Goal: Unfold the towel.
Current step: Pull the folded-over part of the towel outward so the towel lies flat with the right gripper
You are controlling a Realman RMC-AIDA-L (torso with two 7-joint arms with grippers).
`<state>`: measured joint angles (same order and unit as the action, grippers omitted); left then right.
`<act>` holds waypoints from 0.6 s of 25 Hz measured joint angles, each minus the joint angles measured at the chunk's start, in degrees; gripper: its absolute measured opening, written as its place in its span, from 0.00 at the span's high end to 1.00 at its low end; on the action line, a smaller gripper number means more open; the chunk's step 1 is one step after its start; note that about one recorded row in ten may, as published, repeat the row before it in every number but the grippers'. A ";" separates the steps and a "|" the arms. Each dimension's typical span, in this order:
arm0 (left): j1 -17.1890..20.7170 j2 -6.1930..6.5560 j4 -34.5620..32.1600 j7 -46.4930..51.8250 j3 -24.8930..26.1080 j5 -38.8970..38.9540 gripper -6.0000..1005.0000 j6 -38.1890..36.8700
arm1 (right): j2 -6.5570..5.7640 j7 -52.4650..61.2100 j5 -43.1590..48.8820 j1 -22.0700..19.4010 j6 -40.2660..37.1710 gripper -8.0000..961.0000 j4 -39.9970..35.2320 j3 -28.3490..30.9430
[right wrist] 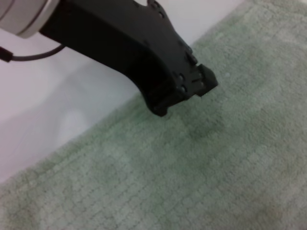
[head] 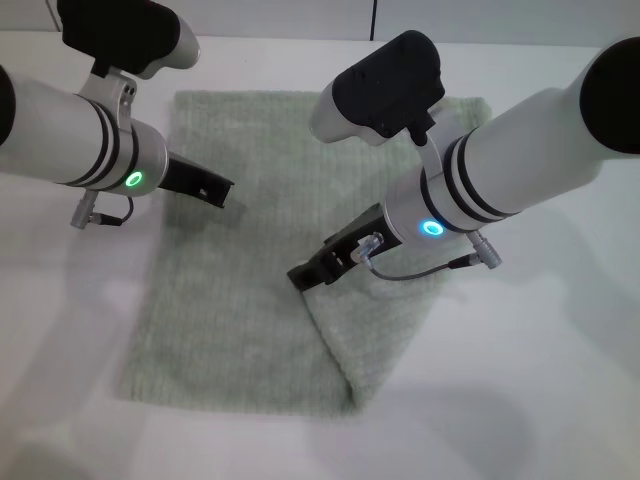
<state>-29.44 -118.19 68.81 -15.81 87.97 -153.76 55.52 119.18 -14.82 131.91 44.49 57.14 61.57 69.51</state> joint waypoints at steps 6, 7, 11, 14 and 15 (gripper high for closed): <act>-0.34 0.03 -0.20 -0.14 -0.18 -0.19 1.00 0.40 | 0.00 -0.38 0.21 0.78 0.04 0.40 -1.00 0.05; -0.39 0.03 -0.23 -0.15 -0.18 -0.33 1.00 0.41 | 0.00 -0.61 0.26 0.80 0.08 0.44 -1.07 0.16; -0.43 0.05 -0.26 -0.17 -0.18 -0.52 1.00 0.41 | 0.00 -1.67 0.27 0.95 0.21 0.61 -1.44 0.49; -0.50 0.07 -0.26 -0.20 -0.14 -0.66 1.00 0.48 | 0.00 -1.68 0.27 1.22 0.45 0.72 -1.43 0.49; -0.51 0.07 -0.26 -0.26 -0.11 -0.68 1.00 0.57 | 0.00 -1.69 0.23 1.26 0.53 0.74 -1.26 0.47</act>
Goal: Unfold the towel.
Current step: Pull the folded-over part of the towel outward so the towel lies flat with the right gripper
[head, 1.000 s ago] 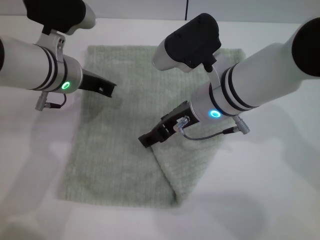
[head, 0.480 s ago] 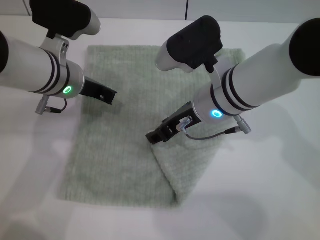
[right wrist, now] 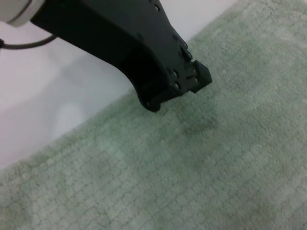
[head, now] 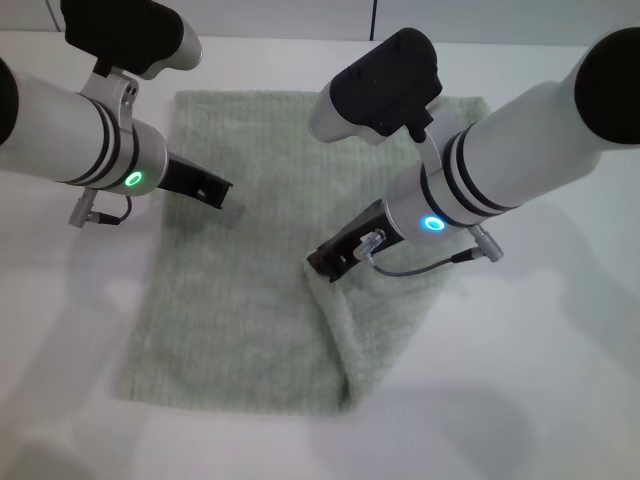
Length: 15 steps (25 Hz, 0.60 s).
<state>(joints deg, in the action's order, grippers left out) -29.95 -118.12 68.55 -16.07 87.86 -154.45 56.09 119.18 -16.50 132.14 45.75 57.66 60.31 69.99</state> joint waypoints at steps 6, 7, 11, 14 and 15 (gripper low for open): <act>-0.09 0.00 0.00 -0.62 0.12 -0.01 1.00 0.55 | -0.08 0.53 -0.04 0.02 1.86 0.87 2.75 0.47; -0.10 0.00 0.00 -0.62 0.06 -0.01 1.00 0.57 | -0.09 0.96 0.09 0.02 2.88 0.89 3.39 0.91; -0.12 0.00 -0.19 -0.63 -0.05 0.02 1.00 0.69 | -0.09 2.18 0.68 -0.61 6.36 0.95 6.56 2.50; -0.17 -0.03 -0.68 -0.63 -0.11 0.02 1.00 0.89 | -0.09 2.99 1.96 -1.74 8.58 0.98 9.64 3.68; -0.19 -0.07 -0.76 -0.63 -0.15 0.03 1.00 1.00 | -0.13 4.11 3.74 -2.23 10.59 0.98 12.14 4.16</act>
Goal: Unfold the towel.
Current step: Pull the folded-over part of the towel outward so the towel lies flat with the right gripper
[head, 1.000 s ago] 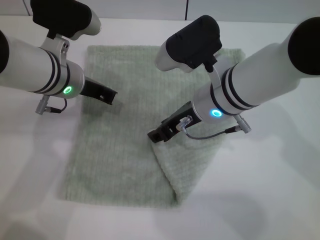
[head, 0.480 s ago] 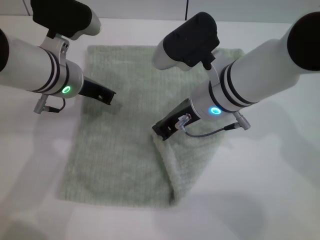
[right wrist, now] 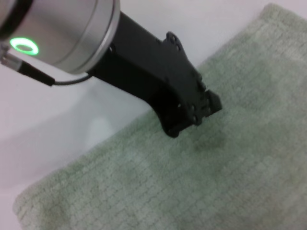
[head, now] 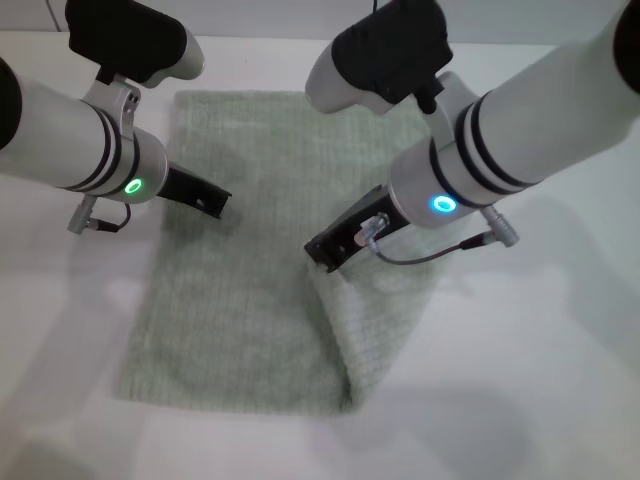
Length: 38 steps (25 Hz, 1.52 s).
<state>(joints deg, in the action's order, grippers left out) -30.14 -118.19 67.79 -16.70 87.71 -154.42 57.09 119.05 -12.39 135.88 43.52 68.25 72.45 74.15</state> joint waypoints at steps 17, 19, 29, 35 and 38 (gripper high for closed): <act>-0.05 -0.03 -0.36 0.00 0.08 -0.10 1.00 0.31 | 0.05 10.03 9.92 -2.00 15.63 0.98 16.54 -0.30; -0.31 -0.03 -0.75 0.00 0.09 -0.10 1.00 0.31 | 0.09 11.06 11.24 -2.28 16.92 0.98 18.07 -0.34; -0.83 -0.02 -1.63 0.01 0.22 -0.09 1.00 -0.02 | 0.13 15.69 14.70 -2.85 23.23 0.98 24.04 -0.41; -0.98 -0.05 -1.68 -0.53 0.30 -0.09 1.00 -0.20 | 0.13 17.44 15.86 -2.61 25.18 0.98 25.33 -0.61; -1.40 -0.09 -2.49 -0.66 0.30 -0.09 1.00 -0.31 | 0.13 18.19 15.98 -2.17 26.05 0.98 25.70 -1.12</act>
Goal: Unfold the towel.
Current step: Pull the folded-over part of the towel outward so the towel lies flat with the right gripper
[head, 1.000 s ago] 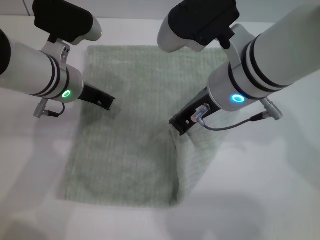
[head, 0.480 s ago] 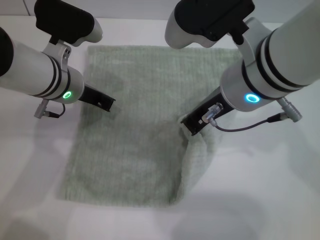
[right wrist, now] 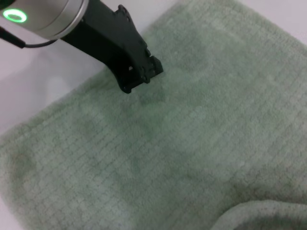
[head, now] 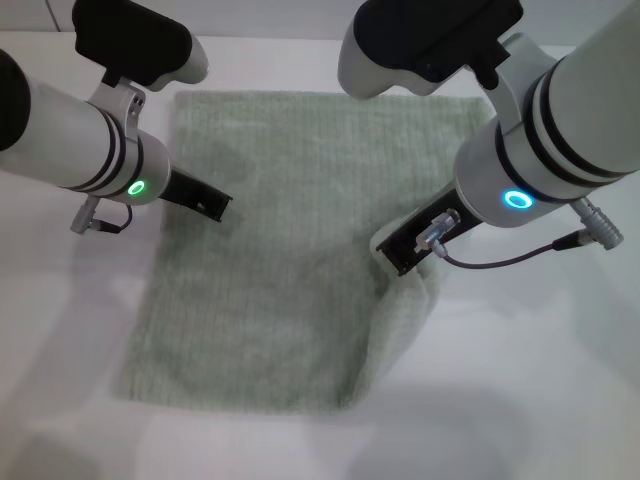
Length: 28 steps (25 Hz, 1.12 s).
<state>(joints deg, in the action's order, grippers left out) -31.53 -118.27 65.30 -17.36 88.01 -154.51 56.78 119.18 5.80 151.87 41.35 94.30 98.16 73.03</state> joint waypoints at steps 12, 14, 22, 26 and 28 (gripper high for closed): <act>-0.20 0.02 -0.62 -0.04 -0.13 0.00 1.00 -0.12 | 0.00 1.91 1.24 0.31 4.17 0.98 2.99 -0.45; -0.20 0.00 -0.62 -0.04 -0.13 0.00 1.00 -0.16 | 0.00 2.09 1.30 0.31 4.42 0.98 3.17 -0.62; -0.21 -0.03 -0.62 -0.04 -0.14 0.00 1.00 -0.33 | 0.00 4.02 1.33 0.35 6.64 0.98 4.36 -1.83; -0.37 -0.03 -0.63 -0.04 -0.11 0.00 1.00 -0.66 | 0.00 5.19 1.33 0.44 7.86 0.98 5.07 -2.00; -0.37 -0.03 -0.67 -0.04 -0.07 0.00 1.00 -0.76 | 0.00 5.84 1.33 0.51 8.66 0.98 5.61 -2.02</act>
<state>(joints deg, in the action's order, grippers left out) -31.90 -118.30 64.63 -17.41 87.94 -154.51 56.02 119.18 11.64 153.20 41.85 102.96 103.77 71.01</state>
